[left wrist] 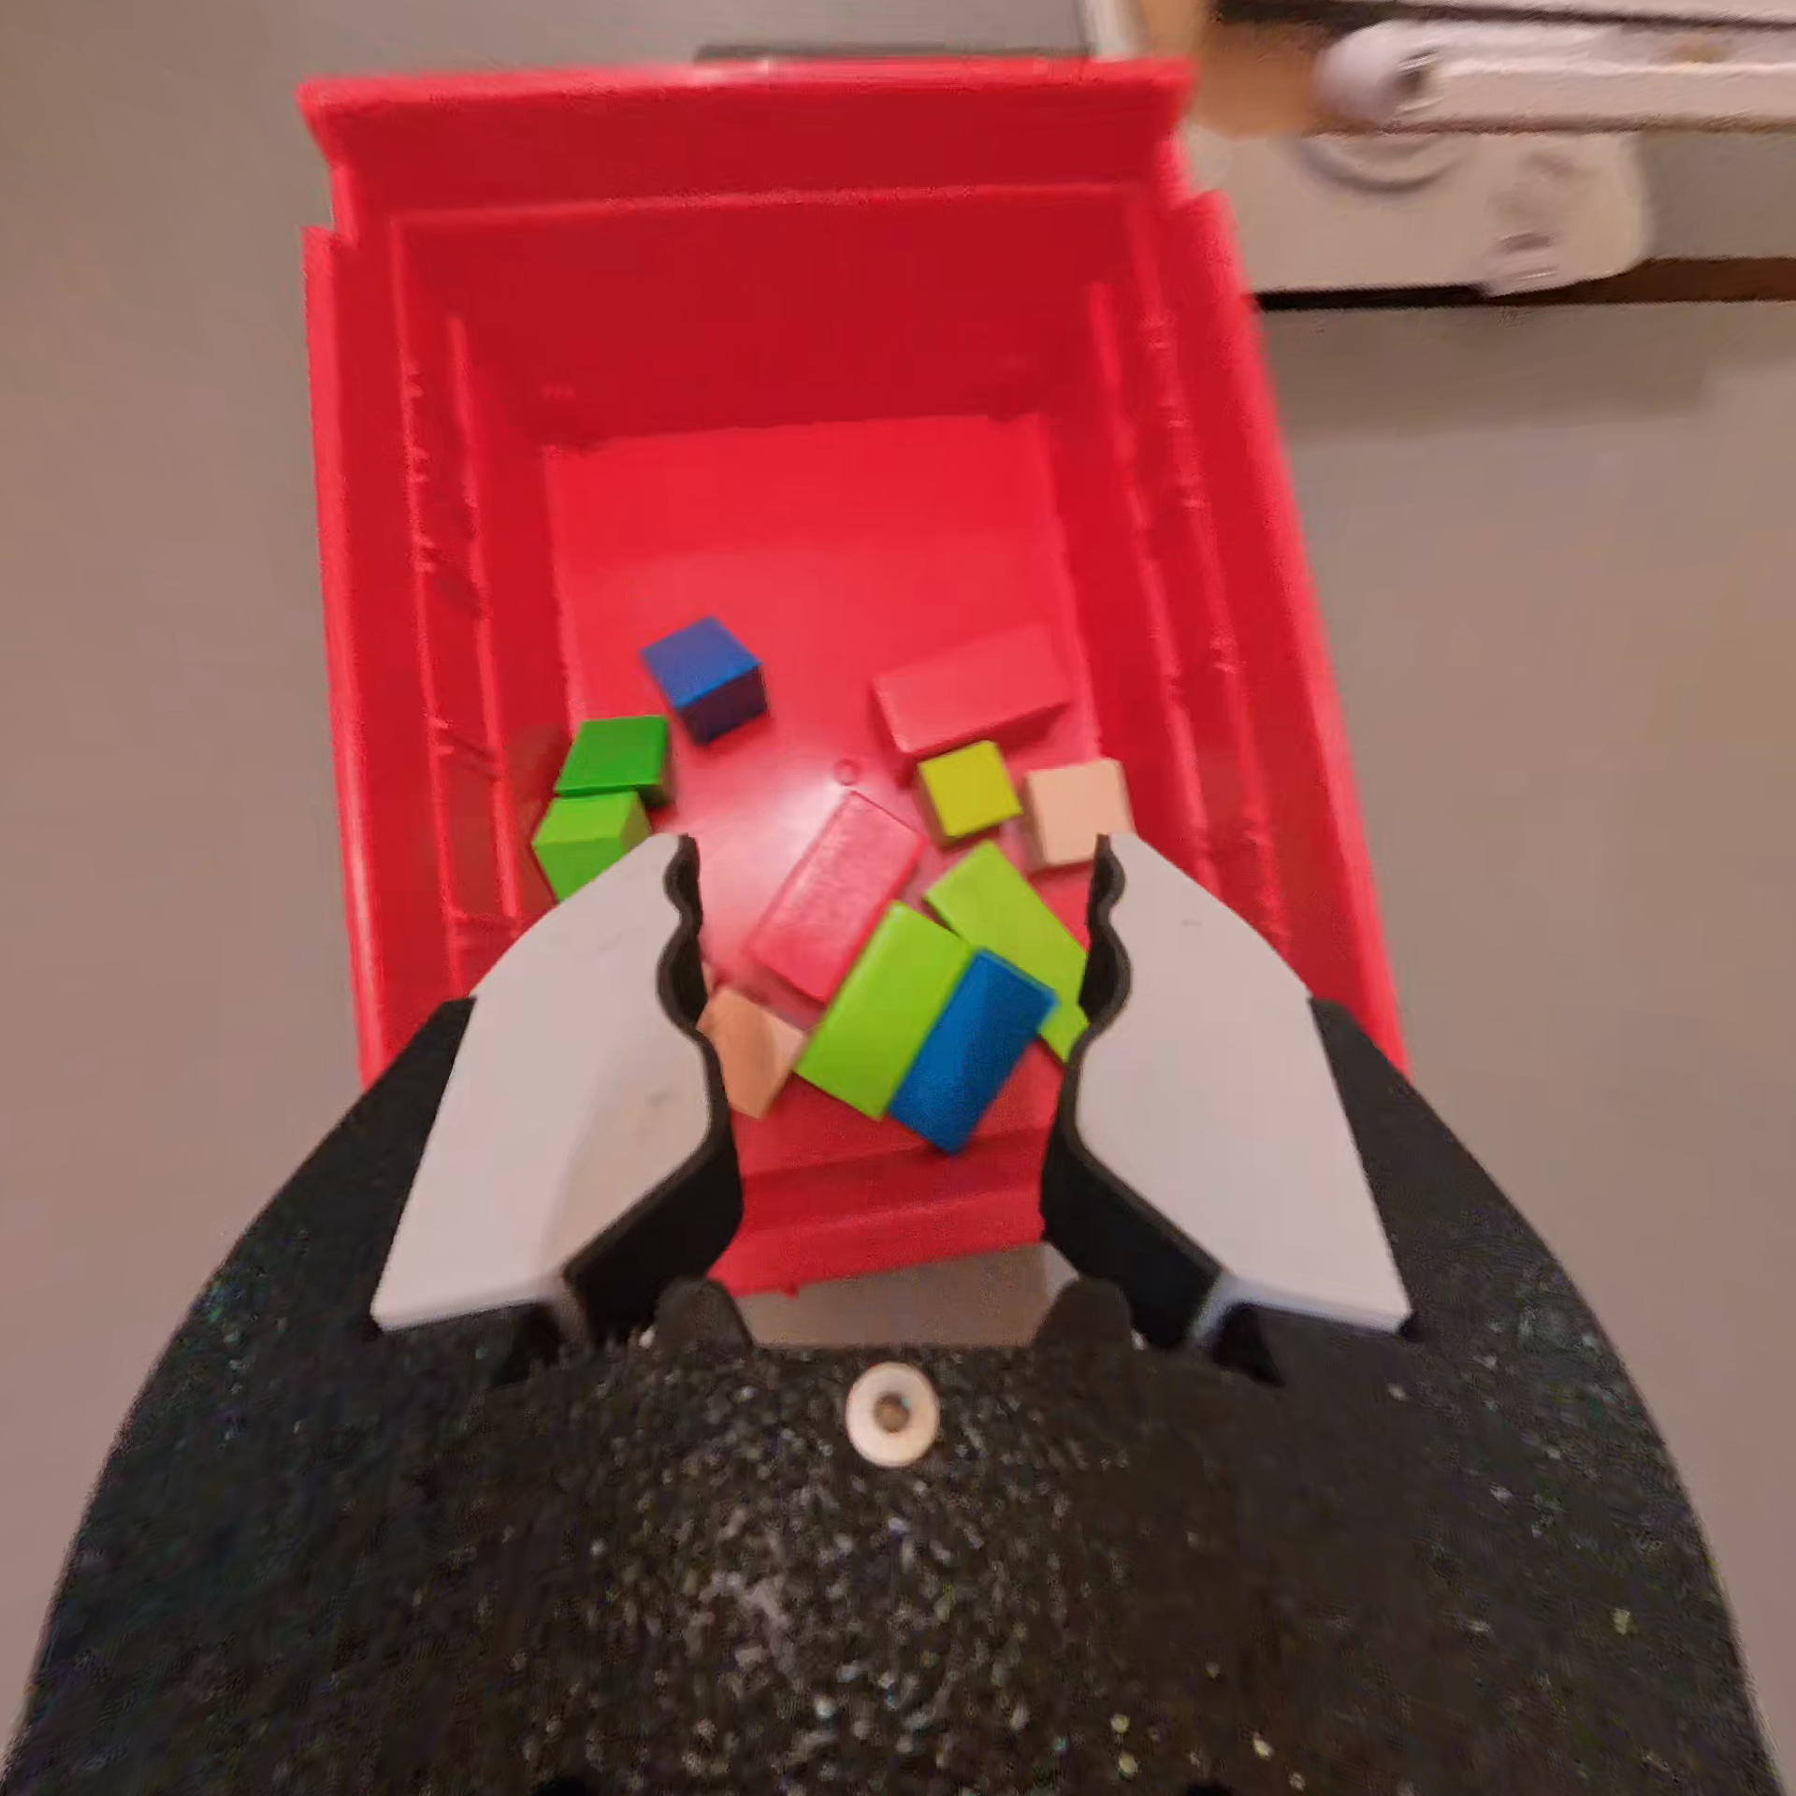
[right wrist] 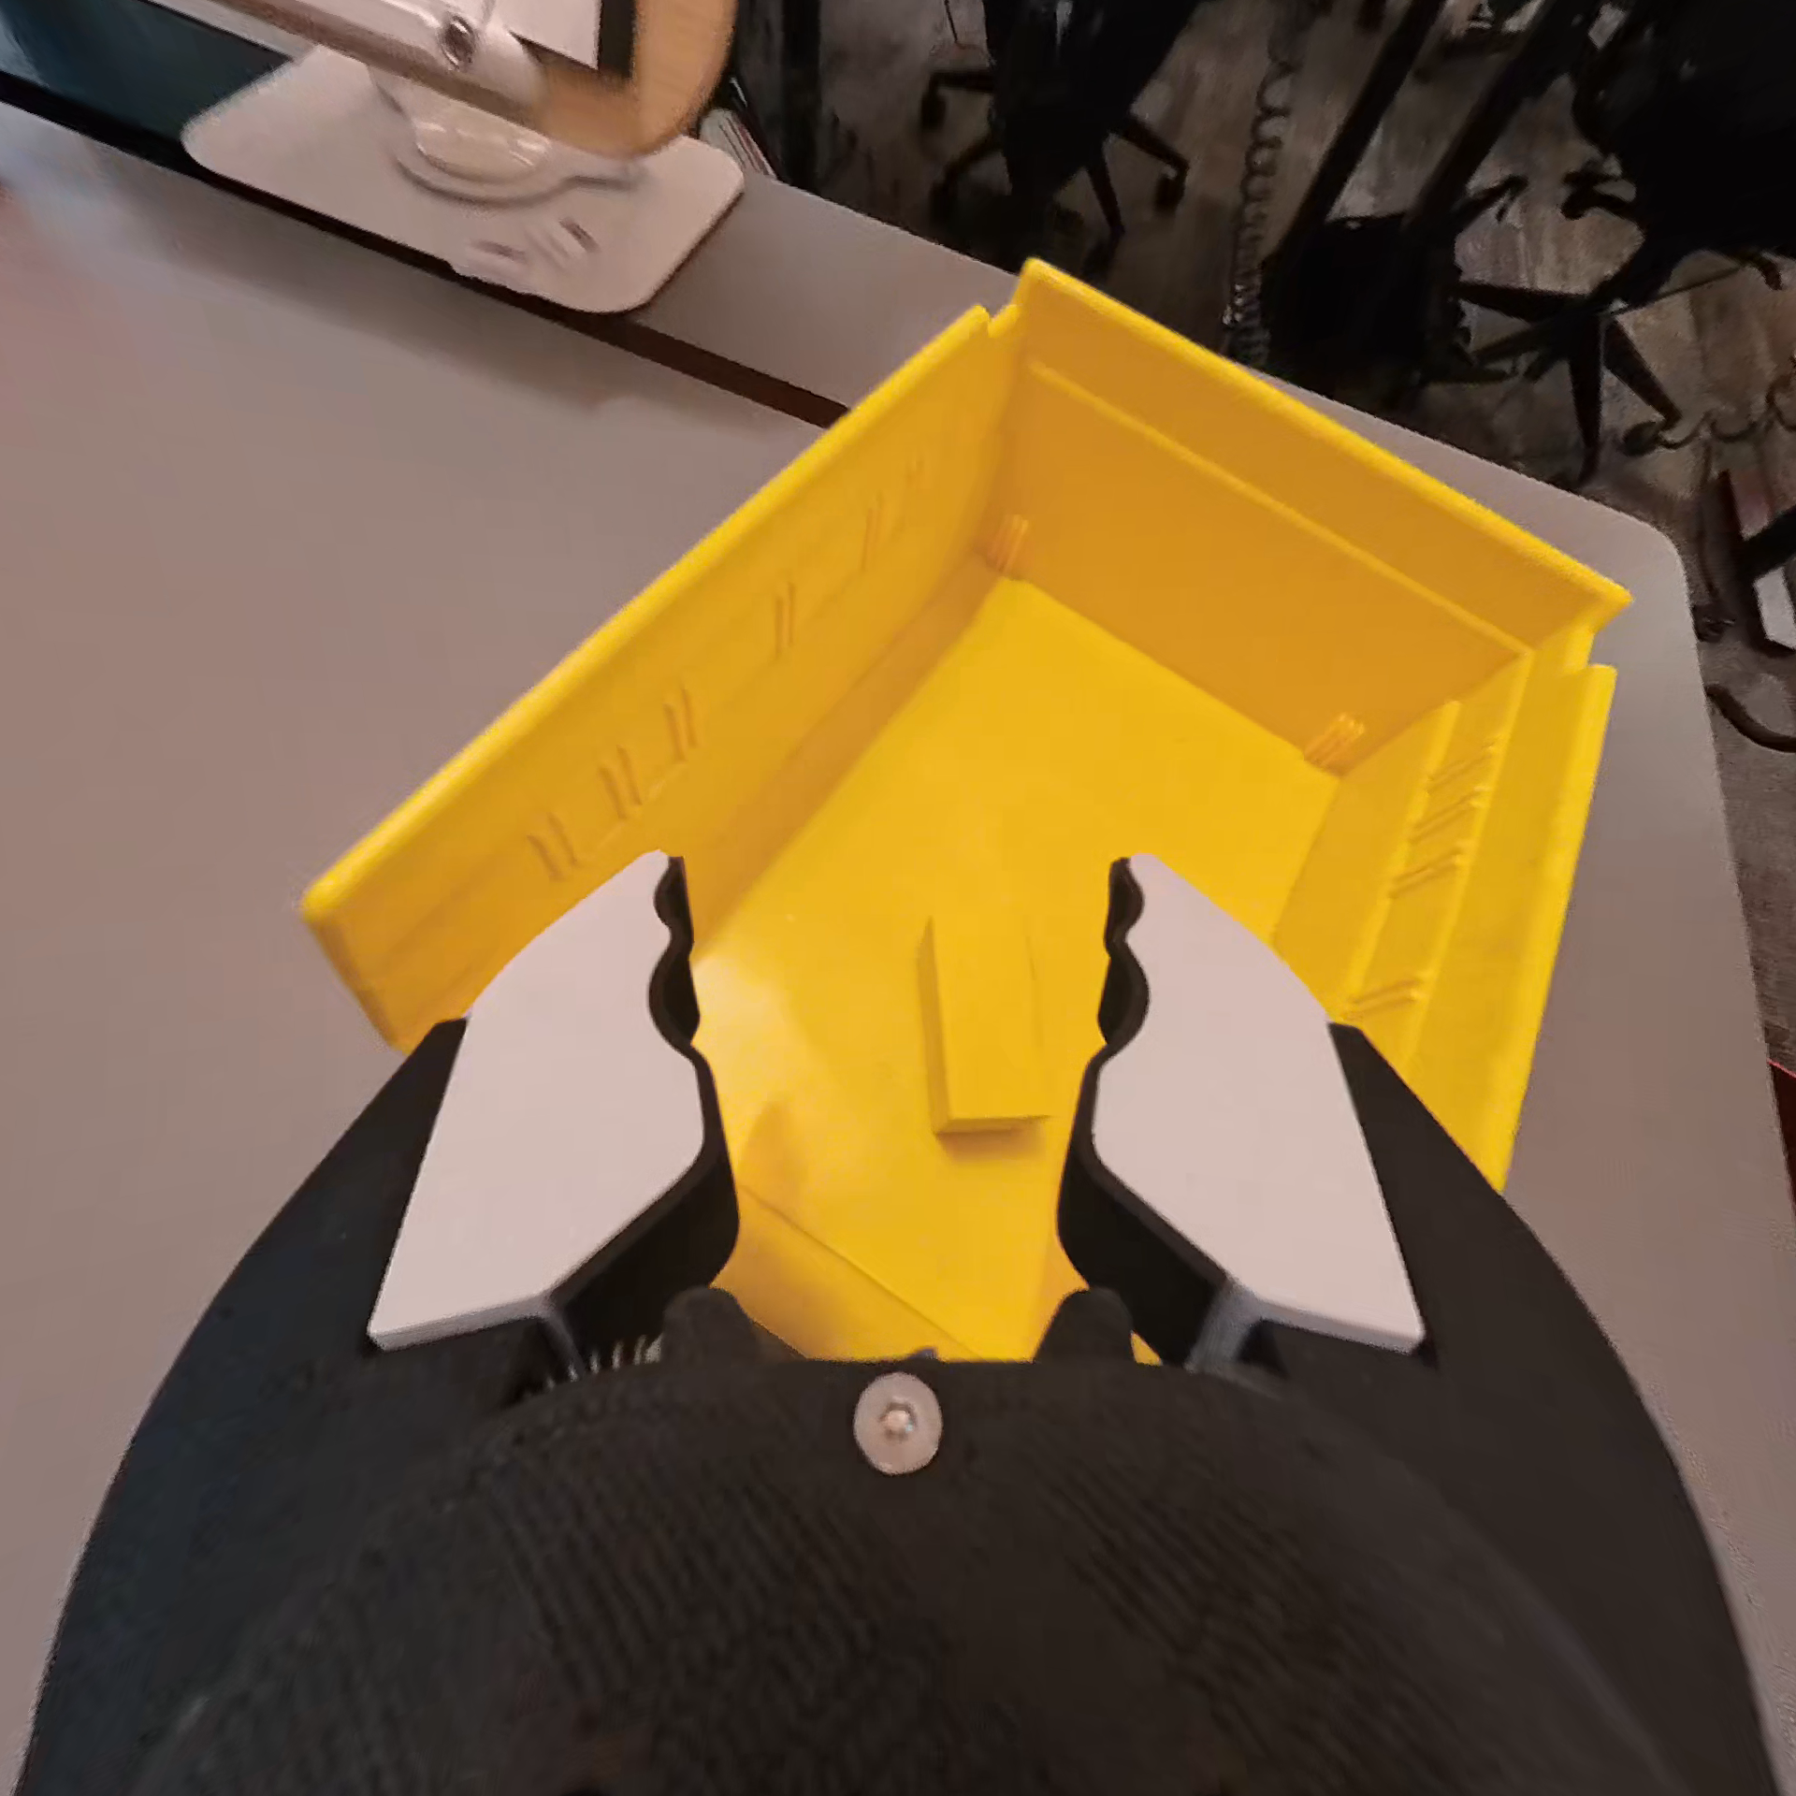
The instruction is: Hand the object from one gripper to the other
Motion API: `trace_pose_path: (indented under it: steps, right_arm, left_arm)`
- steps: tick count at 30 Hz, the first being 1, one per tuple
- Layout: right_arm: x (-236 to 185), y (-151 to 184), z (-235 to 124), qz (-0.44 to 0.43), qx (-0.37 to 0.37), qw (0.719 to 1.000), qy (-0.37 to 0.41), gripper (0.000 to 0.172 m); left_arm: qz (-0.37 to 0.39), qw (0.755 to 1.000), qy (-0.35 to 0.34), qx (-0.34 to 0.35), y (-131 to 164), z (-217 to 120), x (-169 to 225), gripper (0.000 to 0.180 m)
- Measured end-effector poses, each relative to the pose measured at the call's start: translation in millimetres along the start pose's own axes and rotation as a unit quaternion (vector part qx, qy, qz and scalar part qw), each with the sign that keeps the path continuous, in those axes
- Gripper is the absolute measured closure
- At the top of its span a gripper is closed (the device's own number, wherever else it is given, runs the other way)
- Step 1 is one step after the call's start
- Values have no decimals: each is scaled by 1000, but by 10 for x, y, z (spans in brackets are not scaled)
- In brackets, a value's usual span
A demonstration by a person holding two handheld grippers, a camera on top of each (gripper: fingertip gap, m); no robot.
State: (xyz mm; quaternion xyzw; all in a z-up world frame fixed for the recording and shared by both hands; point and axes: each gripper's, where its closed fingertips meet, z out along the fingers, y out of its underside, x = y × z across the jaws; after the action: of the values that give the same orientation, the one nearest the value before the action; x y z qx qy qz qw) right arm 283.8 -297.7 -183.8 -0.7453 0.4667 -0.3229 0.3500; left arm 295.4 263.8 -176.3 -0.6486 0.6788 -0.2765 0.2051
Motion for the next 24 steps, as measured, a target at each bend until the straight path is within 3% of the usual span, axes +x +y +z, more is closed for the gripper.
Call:
trace_pose_path:
  steps: [3, 5, 8, 16, 19, 24]
  right_arm:
    - [-115, -45, 37, -1, 7, 1000, -21, 89]
    - [-178, -42, 77, -5, 5, 1000, -31, 89]
    - [-244, 3, 139, -11, -9, 999, -41, 87]
    - [-248, 39, 199, -6, -10, 999, -47, 88]
    - [-234, 67, 227, -1, -12, 999, -50, 88]
    - [-226, 72, 236, 4, -10, 999, -52, 88]
  left_arm:
    - [-24, 995, -33, -93, -61, 360, -278, 102]
    - [-42, 986, -61, -148, -37, 585, -431, 112]
    - [-71, 976, -64, -196, -18, 819, -492, 113]
    - [-121, 957, -66, -255, 106, 1142, -559, 116]
    - [-135, 954, -83, -255, 155, 1224, -625, 126]
    - [-76, 961, -102, -243, 147, 1248, -629, 143]
